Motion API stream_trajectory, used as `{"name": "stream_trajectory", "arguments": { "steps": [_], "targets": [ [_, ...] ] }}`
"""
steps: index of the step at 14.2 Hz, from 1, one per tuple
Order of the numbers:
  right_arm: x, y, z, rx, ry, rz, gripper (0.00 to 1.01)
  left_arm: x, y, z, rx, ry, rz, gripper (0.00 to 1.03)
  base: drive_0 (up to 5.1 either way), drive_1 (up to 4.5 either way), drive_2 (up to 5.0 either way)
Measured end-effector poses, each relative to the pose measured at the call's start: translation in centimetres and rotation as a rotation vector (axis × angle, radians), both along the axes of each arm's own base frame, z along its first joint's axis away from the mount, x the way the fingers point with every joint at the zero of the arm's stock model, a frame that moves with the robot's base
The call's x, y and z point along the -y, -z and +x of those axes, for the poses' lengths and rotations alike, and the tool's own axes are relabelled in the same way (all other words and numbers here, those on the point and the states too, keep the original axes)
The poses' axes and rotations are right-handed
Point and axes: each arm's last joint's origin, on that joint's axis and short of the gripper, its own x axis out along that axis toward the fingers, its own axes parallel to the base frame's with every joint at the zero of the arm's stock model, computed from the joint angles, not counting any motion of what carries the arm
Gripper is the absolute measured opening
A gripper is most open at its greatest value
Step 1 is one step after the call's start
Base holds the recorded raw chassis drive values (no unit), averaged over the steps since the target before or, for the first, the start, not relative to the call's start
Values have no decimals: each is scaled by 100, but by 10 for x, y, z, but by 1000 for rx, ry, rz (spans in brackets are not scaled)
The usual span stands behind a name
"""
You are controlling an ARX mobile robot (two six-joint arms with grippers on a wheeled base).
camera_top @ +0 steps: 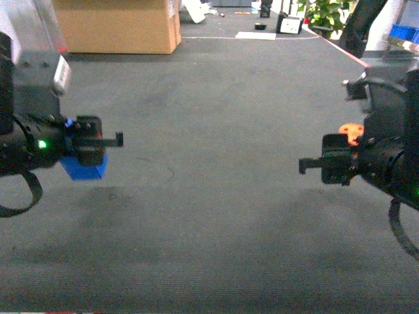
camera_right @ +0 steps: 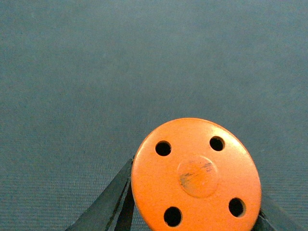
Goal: Sort blue parts and orange caps into right shelf containers
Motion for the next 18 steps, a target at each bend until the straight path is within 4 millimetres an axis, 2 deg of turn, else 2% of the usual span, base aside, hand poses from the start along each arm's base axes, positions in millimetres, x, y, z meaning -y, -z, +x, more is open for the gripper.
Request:
{"name": "stream_trajectory", "arguments": {
  "steps": [3, 4, 6, 7, 9, 10, 12, 13, 15, 18],
  "targets": [
    [0, -50, -36, 226, -1, 16, 45, 6, -50, -34, 273, -56, 3, 44, 0, 0, 0],
    [1, -65, -52, 298, 0, 18, 45, 10, -63, -51, 365, -81, 37, 44, 0, 0, 0],
    [7, -85, -109, 393, 28, -14, 45, 10, -68, -107, 463, -172, 130, 44, 0, 0, 0],
    [10, -91, -131, 414, 51, -36, 45, 9, -70, -126, 481, -211, 144, 44, 0, 0, 0],
    [15, -118, -171, 549, 83, -35, 45, 8, -92, -161, 584, -247, 111, 44, 0, 0, 0],
    [19, -130, -181, 615, 109, -27, 45, 6, -102, -173, 638, -259, 78, 44, 0, 0, 0],
    [19, -126, -180, 587, 108, -62, 45, 6, -100, -173, 622, -262, 88, 44, 0, 0, 0],
    [22, -121, -178, 454, 6, -87, 45, 0, -95, -172, 501, -117, 103, 44, 0, 0, 0],
    [45, -111, -194, 373, -17, -10, 45, -18, -83, -191, 425, 2, 19, 44, 0, 0, 0],
    [61, -84, -207, 322, -29, 14, 45, -31, -59, -205, 388, 32, -12, 44, 0, 0, 0]
  ]
}}
